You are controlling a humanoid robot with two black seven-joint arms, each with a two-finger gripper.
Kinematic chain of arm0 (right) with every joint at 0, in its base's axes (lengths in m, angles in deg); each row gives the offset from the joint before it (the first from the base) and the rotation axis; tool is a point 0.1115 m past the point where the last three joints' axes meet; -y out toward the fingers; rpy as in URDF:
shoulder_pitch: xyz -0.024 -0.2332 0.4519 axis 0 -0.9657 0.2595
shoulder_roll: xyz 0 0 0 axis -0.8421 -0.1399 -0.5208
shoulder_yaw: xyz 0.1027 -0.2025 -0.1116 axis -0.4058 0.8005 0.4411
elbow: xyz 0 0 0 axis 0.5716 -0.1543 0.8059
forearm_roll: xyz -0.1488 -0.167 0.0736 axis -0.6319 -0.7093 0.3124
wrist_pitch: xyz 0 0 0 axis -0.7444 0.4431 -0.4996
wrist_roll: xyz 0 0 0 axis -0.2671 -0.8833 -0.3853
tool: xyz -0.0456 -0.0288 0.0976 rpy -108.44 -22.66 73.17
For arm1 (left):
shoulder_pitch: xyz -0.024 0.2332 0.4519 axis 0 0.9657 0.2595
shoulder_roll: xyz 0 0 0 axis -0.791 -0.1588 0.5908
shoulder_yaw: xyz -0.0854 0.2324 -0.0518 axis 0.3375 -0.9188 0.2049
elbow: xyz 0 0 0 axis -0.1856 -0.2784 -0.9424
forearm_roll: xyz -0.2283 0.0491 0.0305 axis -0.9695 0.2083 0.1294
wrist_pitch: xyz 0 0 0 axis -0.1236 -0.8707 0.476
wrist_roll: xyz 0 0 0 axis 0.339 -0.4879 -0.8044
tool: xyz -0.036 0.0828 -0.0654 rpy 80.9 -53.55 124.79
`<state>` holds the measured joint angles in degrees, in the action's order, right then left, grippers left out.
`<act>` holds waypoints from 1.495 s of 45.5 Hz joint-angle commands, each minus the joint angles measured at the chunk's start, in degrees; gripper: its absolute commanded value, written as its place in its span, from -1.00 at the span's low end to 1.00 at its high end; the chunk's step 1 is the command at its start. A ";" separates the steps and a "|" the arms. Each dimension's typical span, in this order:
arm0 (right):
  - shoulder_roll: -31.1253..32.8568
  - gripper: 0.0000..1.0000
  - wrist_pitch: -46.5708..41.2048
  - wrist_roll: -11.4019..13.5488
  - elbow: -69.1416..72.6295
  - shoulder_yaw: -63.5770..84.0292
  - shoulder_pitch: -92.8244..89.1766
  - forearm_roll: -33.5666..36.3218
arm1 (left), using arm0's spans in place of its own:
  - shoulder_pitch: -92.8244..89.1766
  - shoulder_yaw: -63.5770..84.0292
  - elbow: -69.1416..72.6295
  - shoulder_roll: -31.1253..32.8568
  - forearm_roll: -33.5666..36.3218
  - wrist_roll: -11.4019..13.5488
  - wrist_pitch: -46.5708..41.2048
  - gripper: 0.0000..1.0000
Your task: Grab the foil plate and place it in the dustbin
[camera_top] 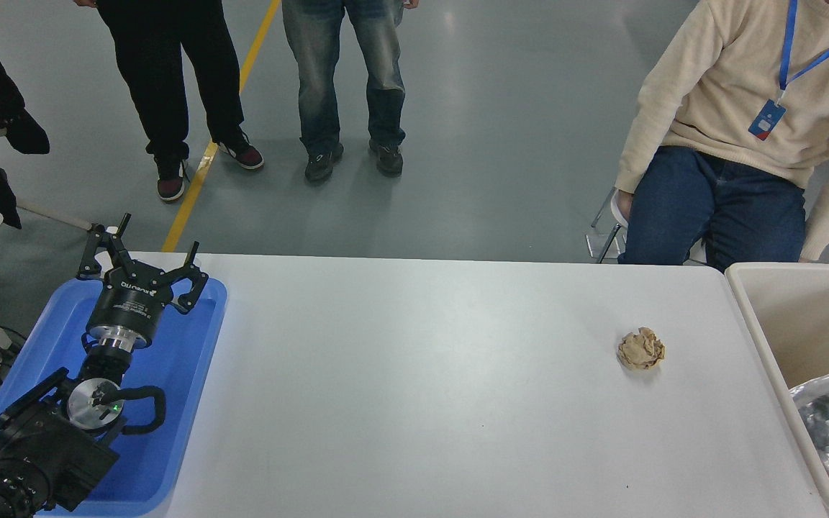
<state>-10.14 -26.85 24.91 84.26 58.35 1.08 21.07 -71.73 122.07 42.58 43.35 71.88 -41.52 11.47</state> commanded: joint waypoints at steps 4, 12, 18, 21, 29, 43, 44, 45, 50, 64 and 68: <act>-0.12 0.51 1.27 -0.02 -0.21 -0.23 -0.40 0.04 | 0.00 0.00 0.01 -0.01 0.00 0.00 0.00 1.00; -0.03 0.54 1.27 0.07 0.23 -0.23 -0.05 0.12 | 0.00 0.00 0.01 -0.01 0.00 0.09 0.00 1.00; 0.15 0.63 1.27 0.07 0.49 -0.40 0.22 0.13 | 0.00 0.00 0.01 -0.01 0.00 0.00 0.00 1.00; 0.24 0.65 1.27 0.07 0.84 -0.40 0.30 0.13 | 0.00 0.00 0.01 -0.01 0.00 0.00 0.00 1.00; 2.07 0.84 1.10 -0.02 6.99 -0.23 3.11 -0.93 | 0.00 0.00 0.01 -0.01 0.00 0.00 0.00 1.00; 13.85 1.00 0.48 0.07 31.33 0.03 14.27 -5.23 | -0.09 0.00 -0.08 -0.01 0.00 0.00 0.00 1.00; 14.64 1.00 0.48 0.07 33.35 0.30 15.06 -5.32 | -0.09 0.00 0.01 -0.01 0.00 0.00 0.00 1.00; 15.61 1.00 0.39 0.07 35.19 0.39 15.94 -5.32 | -0.09 0.00 0.01 -0.01 0.00 0.00 0.00 1.00; 19.74 1.00 -0.04 0.07 44.42 1.61 20.25 -7.69 | -0.09 0.00 0.01 0.08 0.00 0.00 0.00 1.00; 24.23 1.00 -8.21 0.07 63.59 16.01 39.31 -12.18 | -0.09 0.00 -0.08 0.08 0.00 0.00 0.00 1.00; 23.88 1.00 -14.70 0.07 66.93 23.92 48.18 -12.09 | -0.09 0.00 -0.08 0.08 0.00 0.00 0.00 1.00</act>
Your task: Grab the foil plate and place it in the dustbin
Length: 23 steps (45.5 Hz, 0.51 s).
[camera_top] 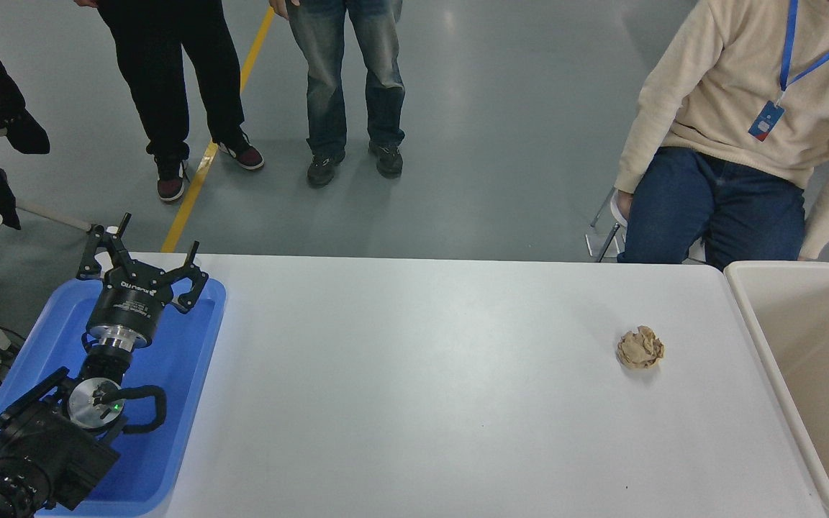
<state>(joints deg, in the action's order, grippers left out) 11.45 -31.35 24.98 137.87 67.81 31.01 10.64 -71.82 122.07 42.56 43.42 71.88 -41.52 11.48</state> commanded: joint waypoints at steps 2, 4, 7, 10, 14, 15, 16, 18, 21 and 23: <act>1.94 1.00 -14.33 0.00 14.38 17.90 22.90 -1.65 | 0.00 0.00 0.03 0.01 0.00 -0.01 0.00 1.00; 1.42 1.00 -19.60 0.00 15.09 20.81 27.04 -1.65 | 0.00 0.00 -0.05 0.01 0.00 -0.01 0.00 1.00; 0.36 1.00 -30.67 0.00 15.35 23.98 33.28 -1.65 | 0.00 0.00 0.03 0.01 0.00 -0.01 0.00 1.00; -0.52 1.00 -39.38 0.00 15.35 25.30 37.76 -1.65 | 0.00 0.00 -0.05 0.01 0.00 -0.01 0.00 1.00; -2.19 1.00 -48.35 0.09 15.18 27.14 42.78 -1.65 | 0.00 0.00 0.03 0.01 0.00 -0.01 0.00 1.00; -2.89 1.00 -50.20 0.00 15.18 27.67 44.01 -1.65 | 0.00 0.00 -0.05 0.01 0.00 -0.01 0.00 1.00; -3.76 1.00 -51.87 0.09 15.18 28.28 45.15 -1.65 | 0.00 0.00 0.03 0.01 0.00 -0.01 0.00 1.00; -5.78 1.00 -54.94 0.00 15.18 29.43 47.17 -1.57 | 0.00 0.00 -0.05 0.01 0.00 -0.01 0.00 1.00; -8.42 1.00 -56.10 0.00 15.18 31.19 50.51 -1.48 | 0.00 0.00 -0.05 0.01 0.09 -0.01 0.00 1.00; -10.18 1.00 -56.10 0.00 15.18 31.89 52.36 -1.48 | 0.00 0.00 0.03 0.01 0.00 -0.01 0.00 1.00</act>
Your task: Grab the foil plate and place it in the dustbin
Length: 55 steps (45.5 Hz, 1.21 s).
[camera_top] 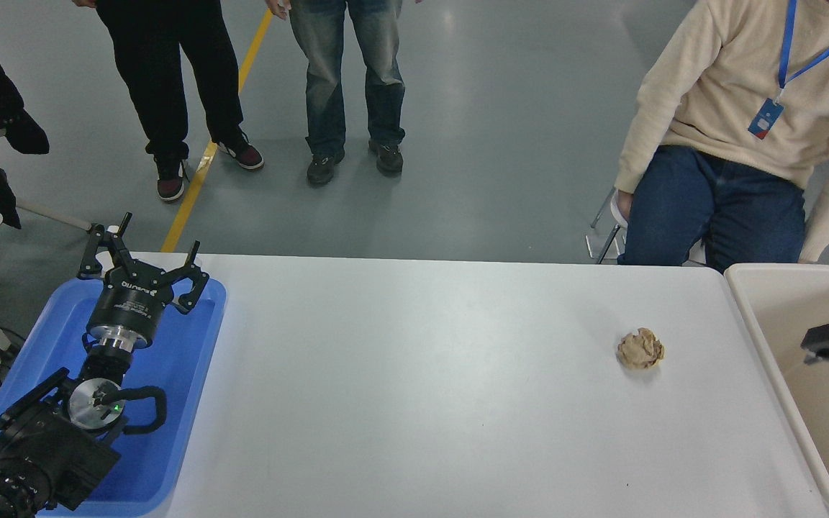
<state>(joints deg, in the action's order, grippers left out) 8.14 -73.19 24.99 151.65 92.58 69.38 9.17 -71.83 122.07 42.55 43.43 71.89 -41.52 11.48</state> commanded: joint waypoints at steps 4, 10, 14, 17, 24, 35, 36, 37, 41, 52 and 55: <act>-9.07 1.00 -14.27 -0.02 1.39 7.21 16.29 0.17 | 0.00 0.00 0.04 0.00 0.00 0.00 0.00 1.00; -10.92 1.00 -14.27 -0.37 1.65 6.86 19.97 0.96 | 0.00 0.00 0.04 0.00 0.00 0.00 0.00 1.00; -12.85 1.00 -14.27 -0.37 4.37 6.16 22.44 1.57 | 0.00 0.00 0.04 0.00 0.00 0.00 0.00 1.00; -14.70 1.00 -14.27 -0.37 5.43 6.07 24.02 2.45 | 0.00 0.00 -0.04 0.00 0.00 0.00 0.00 1.00; -19.36 1.00 -14.27 -0.37 7.01 5.01 26.74 7.28 | 0.00 0.00 -0.04 0.00 0.00 0.00 0.00 1.00; -23.66 1.00 -14.27 -0.28 10.79 -0.52 31.58 7.73 | 0.00 0.00 0.04 0.00 0.00 0.00 0.00 1.00; -25.23 1.00 -14.27 -0.28 10.88 -0.53 32.45 7.73 | 0.00 0.00 0.04 0.00 0.08 0.00 0.00 1.00; -25.86 1.00 -14.27 -0.28 10.88 -0.44 32.55 7.73 | 0.00 0.00 -0.04 0.00 0.00 0.00 0.00 1.00; -28.06 1.00 -14.27 -0.28 10.79 0.44 32.55 7.99 | 0.00 0.00 -0.04 0.00 0.00 0.00 0.00 1.00; -30.35 1.00 -14.27 -0.28 10.79 7.82 34.30 7.99 | 0.00 0.00 0.04 0.00 0.00 0.00 0.00 1.00; -30.35 1.00 -14.27 -0.28 10.79 8.44 35.10 7.90 | 0.00 0.00 -0.04 0.00 0.00 0.00 0.00 1.00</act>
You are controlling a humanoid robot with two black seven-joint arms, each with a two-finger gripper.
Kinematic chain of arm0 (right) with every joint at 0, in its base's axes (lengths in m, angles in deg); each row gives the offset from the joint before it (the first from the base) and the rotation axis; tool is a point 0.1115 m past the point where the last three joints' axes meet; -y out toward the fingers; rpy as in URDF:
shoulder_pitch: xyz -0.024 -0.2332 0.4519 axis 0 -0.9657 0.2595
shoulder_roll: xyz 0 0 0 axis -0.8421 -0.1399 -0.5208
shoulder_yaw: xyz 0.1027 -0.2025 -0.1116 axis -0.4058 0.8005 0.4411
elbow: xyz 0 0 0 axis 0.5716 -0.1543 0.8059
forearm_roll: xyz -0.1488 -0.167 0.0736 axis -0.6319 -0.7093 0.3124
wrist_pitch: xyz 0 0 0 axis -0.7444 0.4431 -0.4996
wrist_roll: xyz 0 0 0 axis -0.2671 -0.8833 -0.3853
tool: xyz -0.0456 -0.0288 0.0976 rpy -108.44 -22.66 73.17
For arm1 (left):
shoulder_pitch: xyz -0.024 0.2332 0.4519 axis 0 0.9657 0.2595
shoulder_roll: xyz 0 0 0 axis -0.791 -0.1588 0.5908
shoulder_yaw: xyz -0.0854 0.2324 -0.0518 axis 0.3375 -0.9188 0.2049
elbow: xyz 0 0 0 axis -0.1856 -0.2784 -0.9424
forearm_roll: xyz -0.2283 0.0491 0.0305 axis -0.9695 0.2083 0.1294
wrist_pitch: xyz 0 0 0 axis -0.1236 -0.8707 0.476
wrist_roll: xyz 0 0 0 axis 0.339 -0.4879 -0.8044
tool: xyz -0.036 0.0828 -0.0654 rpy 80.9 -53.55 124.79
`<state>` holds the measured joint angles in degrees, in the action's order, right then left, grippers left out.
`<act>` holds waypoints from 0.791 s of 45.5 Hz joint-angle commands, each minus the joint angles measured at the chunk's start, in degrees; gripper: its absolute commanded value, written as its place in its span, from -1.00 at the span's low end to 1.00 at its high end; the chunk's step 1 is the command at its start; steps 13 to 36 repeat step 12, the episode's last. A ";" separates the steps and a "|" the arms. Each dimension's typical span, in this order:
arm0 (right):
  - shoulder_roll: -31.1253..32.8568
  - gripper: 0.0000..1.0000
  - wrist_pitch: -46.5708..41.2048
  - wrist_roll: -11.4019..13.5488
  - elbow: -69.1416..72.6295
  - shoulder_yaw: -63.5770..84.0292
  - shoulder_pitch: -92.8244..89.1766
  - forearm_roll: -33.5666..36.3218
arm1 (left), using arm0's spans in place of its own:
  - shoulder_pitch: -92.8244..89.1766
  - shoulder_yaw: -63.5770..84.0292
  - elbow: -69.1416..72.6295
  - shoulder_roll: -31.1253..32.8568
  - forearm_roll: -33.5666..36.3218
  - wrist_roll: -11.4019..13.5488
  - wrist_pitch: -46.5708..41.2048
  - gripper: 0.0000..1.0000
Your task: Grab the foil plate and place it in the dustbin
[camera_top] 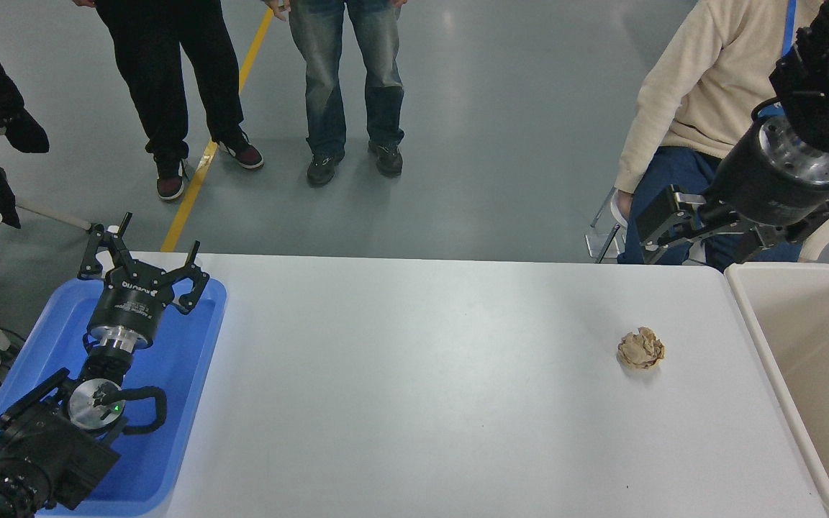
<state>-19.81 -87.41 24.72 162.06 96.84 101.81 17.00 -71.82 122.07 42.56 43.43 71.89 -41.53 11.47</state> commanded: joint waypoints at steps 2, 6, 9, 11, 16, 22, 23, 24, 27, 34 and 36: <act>-2.40 1.00 -0.04 0.00 0.39 4.35 3.01 -0.02 | 0.00 0.00 0.03 0.00 -0.01 0.00 0.00 1.00; -2.40 1.00 -0.04 0.00 0.39 4.44 3.46 -0.02 | 0.00 0.00 0.03 0.00 -0.01 0.00 0.00 1.00; -2.40 1.00 -0.04 0.00 0.39 4.53 3.46 0.06 | 0.00 0.00 0.03 0.00 -0.01 0.00 0.00 1.00; -2.40 1.00 -0.04 0.00 0.39 4.53 3.63 -0.02 | 0.00 0.00 -0.05 0.00 -0.01 0.00 0.00 1.00; -2.40 1.00 -0.04 0.00 0.39 4.62 3.72 -0.11 | 0.00 0.00 0.03 0.00 -0.01 0.00 0.00 1.00; -2.40 1.00 -0.04 0.00 0.39 4.62 3.72 -0.11 | 0.00 0.00 0.03 0.00 -0.01 0.00 0.00 1.00; -2.40 1.00 -0.04 0.00 0.39 4.62 3.72 -0.11 | 0.00 0.00 0.03 0.00 -0.01 0.00 0.00 1.00; -2.40 1.00 -0.04 0.00 0.39 4.62 3.72 -0.11 | 0.00 0.00 0.03 0.00 -0.01 0.00 0.00 1.00; -2.40 1.00 -0.04 0.00 0.39 4.62 3.72 -0.11 | 0.00 0.00 0.03 0.00 -0.01 0.00 0.00 1.00; -2.40 1.00 -0.04 0.00 0.39 4.62 3.72 -0.11 | 0.00 0.00 0.03 0.00 -0.01 0.00 0.00 1.00; -2.40 1.00 -0.04 0.00 0.39 4.62 3.72 -0.11 | 0.00 0.00 0.03 0.00 -0.01 0.00 0.00 1.00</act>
